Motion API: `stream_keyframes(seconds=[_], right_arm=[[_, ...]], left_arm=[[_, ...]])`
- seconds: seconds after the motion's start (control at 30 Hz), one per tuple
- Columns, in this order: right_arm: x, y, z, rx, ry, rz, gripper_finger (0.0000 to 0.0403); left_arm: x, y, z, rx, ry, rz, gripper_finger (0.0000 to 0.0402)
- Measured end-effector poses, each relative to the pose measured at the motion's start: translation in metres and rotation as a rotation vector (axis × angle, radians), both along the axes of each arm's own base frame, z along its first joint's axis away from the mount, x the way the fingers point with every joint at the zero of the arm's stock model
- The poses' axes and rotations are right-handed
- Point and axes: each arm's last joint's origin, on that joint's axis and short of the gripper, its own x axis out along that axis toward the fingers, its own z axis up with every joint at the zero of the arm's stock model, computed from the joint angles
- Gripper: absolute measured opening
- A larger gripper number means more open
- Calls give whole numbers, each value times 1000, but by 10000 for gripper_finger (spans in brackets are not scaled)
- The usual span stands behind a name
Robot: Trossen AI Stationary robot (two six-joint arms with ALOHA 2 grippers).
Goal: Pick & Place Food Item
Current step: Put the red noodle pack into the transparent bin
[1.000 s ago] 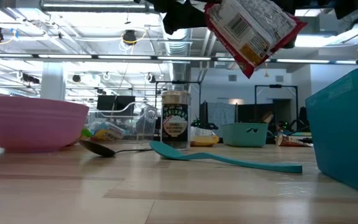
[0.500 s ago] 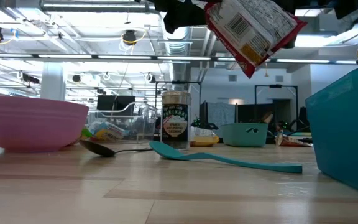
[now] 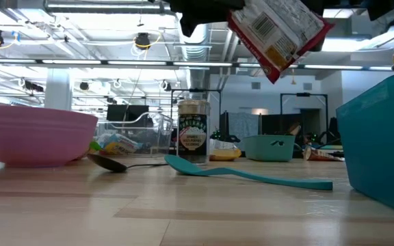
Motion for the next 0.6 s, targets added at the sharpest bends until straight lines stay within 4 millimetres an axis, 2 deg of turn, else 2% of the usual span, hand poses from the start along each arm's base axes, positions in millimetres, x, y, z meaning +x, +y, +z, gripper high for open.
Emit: stream_keyframes(seconds=[0.3,0.6], right_arm=[[0,0,0,0,0,0,0],[0,0,0,0,1,0,0]], left_arm=[[0,0,0,0,-1,0,43],[0,0,0,-1,0,1,5]])
